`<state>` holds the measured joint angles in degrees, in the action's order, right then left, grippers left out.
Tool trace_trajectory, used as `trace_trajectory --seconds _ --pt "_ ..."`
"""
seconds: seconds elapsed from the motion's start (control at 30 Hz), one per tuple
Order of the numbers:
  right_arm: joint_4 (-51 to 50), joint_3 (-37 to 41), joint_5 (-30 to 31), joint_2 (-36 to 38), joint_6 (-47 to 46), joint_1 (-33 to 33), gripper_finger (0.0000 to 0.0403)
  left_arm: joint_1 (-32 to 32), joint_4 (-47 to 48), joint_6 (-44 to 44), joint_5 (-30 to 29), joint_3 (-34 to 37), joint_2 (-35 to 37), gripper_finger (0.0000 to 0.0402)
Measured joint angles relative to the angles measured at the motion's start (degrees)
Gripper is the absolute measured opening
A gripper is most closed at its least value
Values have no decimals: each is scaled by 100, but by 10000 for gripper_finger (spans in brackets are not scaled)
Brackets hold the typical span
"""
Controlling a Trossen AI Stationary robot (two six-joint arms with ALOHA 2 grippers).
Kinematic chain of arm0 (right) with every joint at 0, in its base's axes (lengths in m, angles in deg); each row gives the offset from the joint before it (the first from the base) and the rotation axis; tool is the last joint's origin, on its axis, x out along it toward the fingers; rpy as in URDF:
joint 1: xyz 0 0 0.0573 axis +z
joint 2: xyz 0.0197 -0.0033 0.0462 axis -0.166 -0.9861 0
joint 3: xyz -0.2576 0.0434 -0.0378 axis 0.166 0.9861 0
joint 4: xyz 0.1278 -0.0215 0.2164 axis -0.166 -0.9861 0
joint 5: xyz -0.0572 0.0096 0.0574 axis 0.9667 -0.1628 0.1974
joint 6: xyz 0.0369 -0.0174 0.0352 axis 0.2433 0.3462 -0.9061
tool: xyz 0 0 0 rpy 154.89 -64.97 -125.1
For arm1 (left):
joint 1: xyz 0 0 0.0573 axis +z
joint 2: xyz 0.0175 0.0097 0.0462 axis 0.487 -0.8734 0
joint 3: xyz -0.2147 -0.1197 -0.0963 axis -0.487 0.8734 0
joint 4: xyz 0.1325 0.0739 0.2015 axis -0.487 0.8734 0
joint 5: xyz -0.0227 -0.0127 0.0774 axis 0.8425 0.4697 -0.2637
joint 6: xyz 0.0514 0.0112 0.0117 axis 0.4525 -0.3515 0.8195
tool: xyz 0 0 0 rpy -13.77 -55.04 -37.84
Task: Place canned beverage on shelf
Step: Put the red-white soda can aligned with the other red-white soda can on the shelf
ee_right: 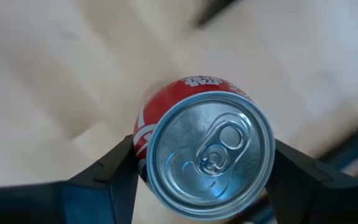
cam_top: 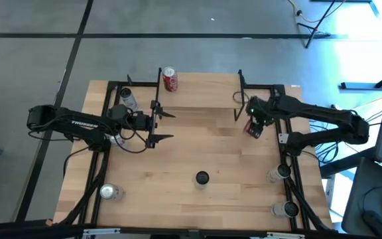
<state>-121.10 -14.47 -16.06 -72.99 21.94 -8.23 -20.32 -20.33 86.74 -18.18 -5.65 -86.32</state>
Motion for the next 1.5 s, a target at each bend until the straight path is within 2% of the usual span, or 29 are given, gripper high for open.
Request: trace_trajectory --seconds 0.27,0.5,0.67,0.8,1.03,1.2,1.4,1.5 --pt "787 0 25 -118 -557 1430 248 0 292 -439 -112 -7 0 327" --pt "2138 -11 45 -580 -286 1993 248 0 926 -866 -116 -7 -2 327" --pt "2860 -228 118 -1183 391 2044 248 -55 1460 -1148 -383 -9 -96 327" --pt "2722 -990 434 -1877 929 2043 248 -194 1582 -1178 -778 -7 -387 327" --pt "2218 -2348 348 -3197 1553 1952 248 -317 1613 -1181 -1224 -7 -799 327" --pt "2133 -2941 200 -3921 1865 1963 248 -406 1600 -1180 -1358 -7 -855 327" --pt "2082 -3171 110 -4160 1959 1963 248 -413 1607 -1180 -1398 -7 -855 327" --pt "2108 -3167 101 -4161 1998 1963 287 -413 1564 -1184 -1419 -7 -855 327"
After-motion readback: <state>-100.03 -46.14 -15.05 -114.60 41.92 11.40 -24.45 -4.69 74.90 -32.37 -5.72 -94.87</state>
